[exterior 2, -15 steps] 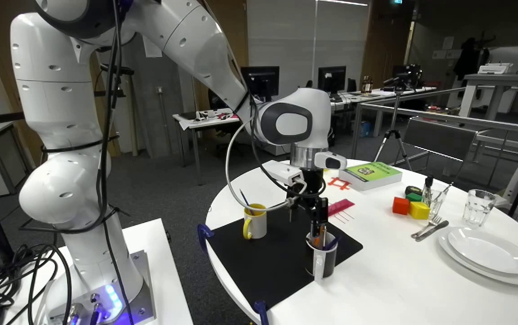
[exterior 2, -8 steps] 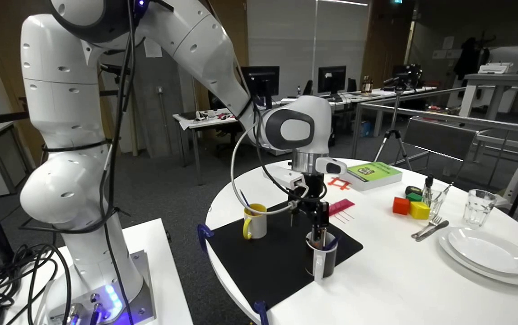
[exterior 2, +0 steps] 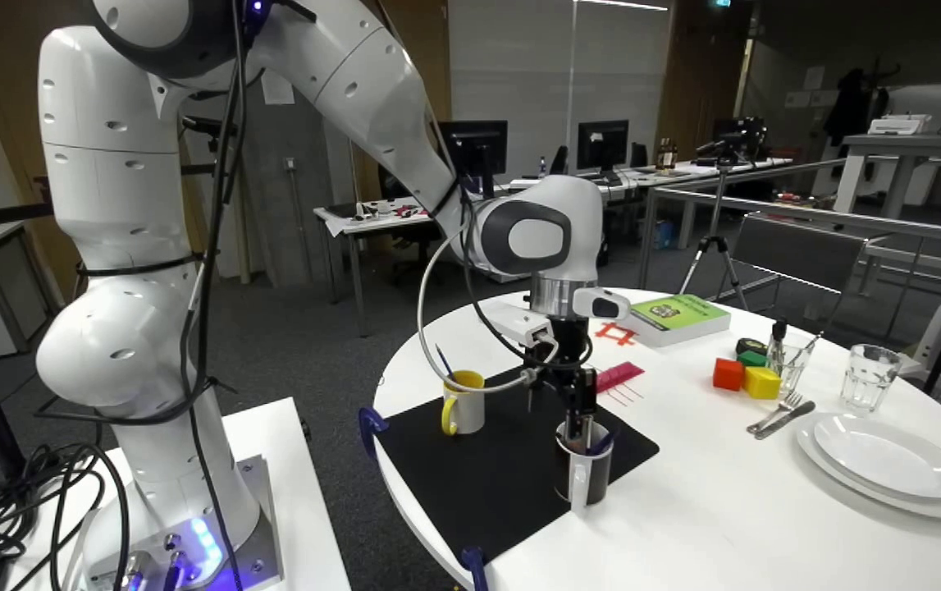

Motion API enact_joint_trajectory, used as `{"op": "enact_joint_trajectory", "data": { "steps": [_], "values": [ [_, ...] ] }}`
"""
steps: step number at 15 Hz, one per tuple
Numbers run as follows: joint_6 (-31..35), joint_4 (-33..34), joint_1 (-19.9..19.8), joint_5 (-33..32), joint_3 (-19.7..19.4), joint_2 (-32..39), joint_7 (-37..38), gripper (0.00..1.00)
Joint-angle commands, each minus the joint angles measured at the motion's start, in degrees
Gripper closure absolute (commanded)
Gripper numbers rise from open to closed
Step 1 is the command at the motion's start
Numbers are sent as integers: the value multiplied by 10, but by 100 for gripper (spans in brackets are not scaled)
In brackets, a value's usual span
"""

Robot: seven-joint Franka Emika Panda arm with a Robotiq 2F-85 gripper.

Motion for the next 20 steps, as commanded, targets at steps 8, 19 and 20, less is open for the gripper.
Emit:
{"op": "enact_joint_trajectory", "data": {
  "steps": [8,19,20],
  "values": [
    [26,47,-10,126,8,35,-30,0],
    [-53,146,-16,139,21,122,-70,0],
    [-64,154,-16,139,22,126,-73,0]
  ]
}}
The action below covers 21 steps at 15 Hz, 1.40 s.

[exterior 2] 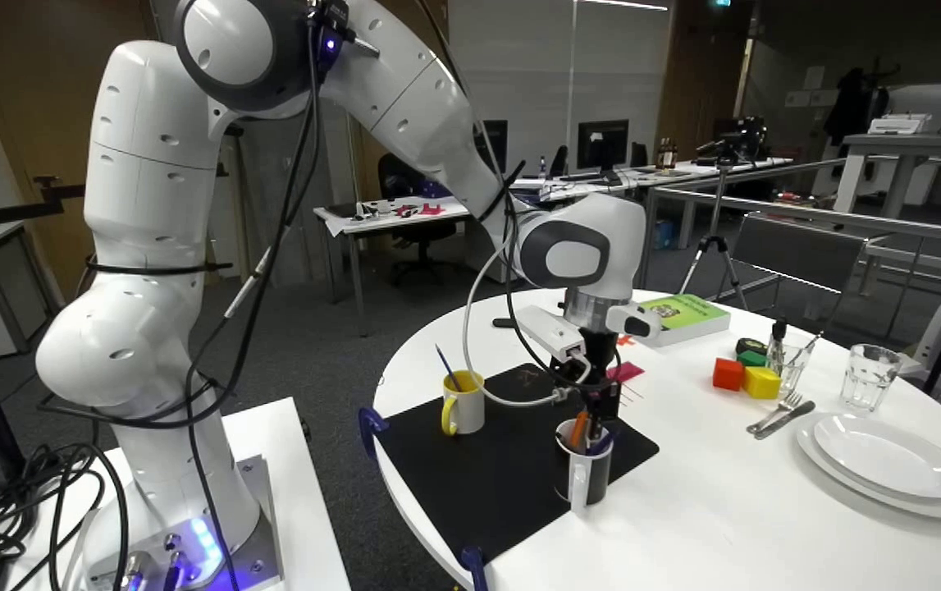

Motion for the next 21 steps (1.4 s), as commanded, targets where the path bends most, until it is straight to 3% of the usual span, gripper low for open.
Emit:
{"op": "enact_joint_trajectory", "data": {
  "steps": [1,10,21],
  "values": [
    [-49,43,-14,13,13,22,-28,0],
    [-119,78,-12,3,13,43,-35,0],
    [-86,46,-6,-29,10,32,-42,0]
  ]
}}
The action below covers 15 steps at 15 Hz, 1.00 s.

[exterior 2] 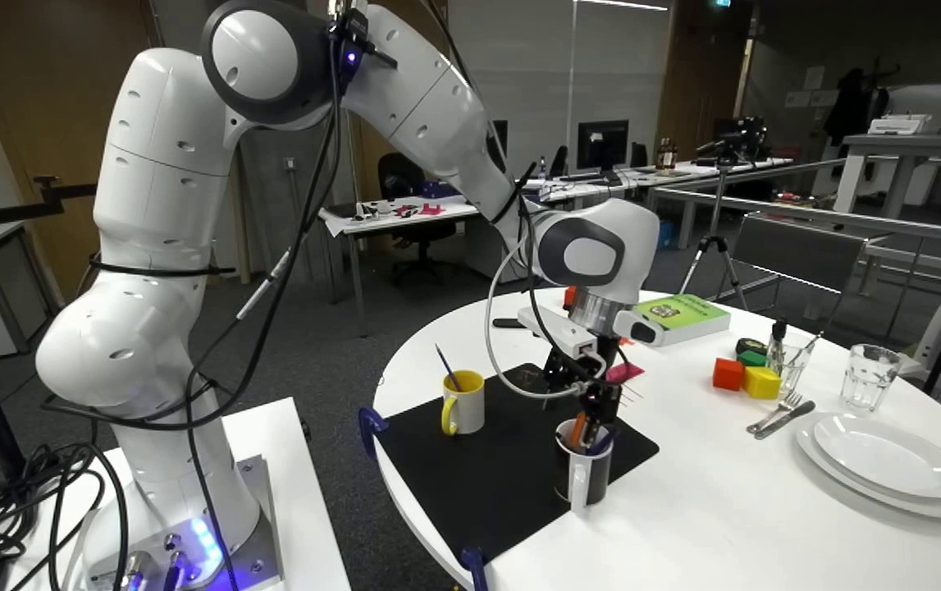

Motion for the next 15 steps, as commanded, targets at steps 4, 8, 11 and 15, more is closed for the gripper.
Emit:
{"op": "enact_joint_trajectory", "data": {
  "steps": [4,8,11,15],
  "values": [
    [14,-15,-7,-18,6,-5,-13,0],
    [15,-14,-6,-20,6,-1,-13,5],
    [17,-8,-7,-19,6,5,-12,32],
    [23,-4,-6,-20,6,13,-11,62]
  ]
}}
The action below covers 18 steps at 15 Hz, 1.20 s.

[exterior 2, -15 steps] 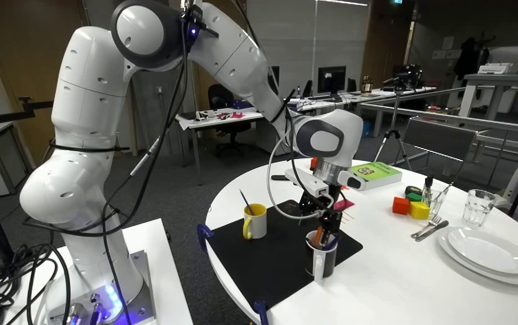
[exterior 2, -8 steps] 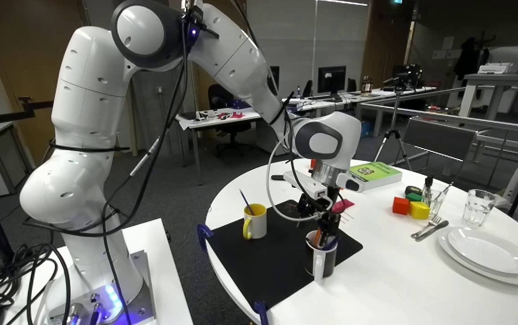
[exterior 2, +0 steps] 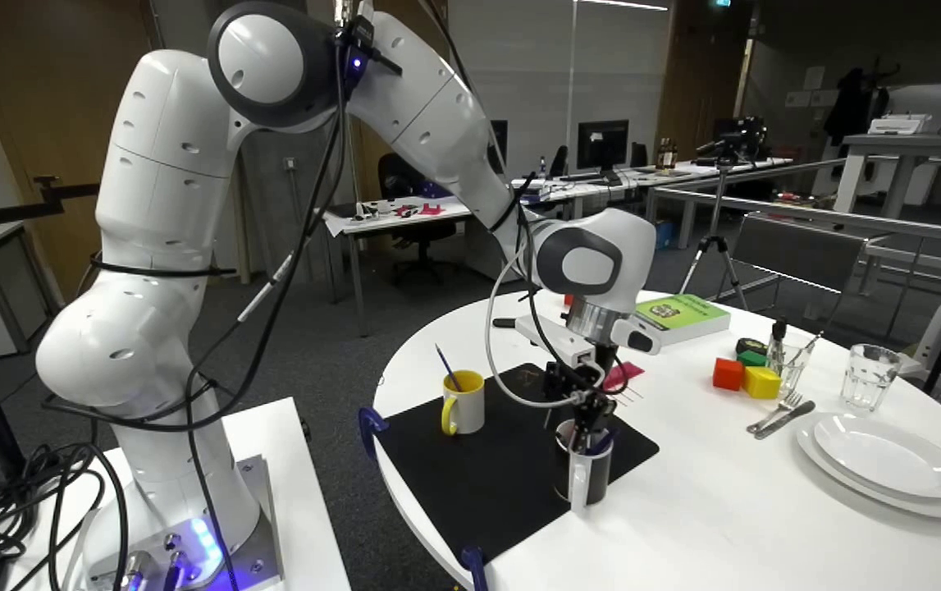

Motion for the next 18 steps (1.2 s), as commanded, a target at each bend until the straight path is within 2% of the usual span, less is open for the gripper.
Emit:
{"op": "enact_joint_trajectory", "data": {
  "steps": [1,5,8,18],
  "values": [
    [14,4,-6,-12,5,6,-7,69],
    [18,5,-5,-15,5,9,-6,99],
    [17,7,-5,-15,5,9,-7,96],
    [5,7,-22,7,9,-19,-38,96]
  ]
}}
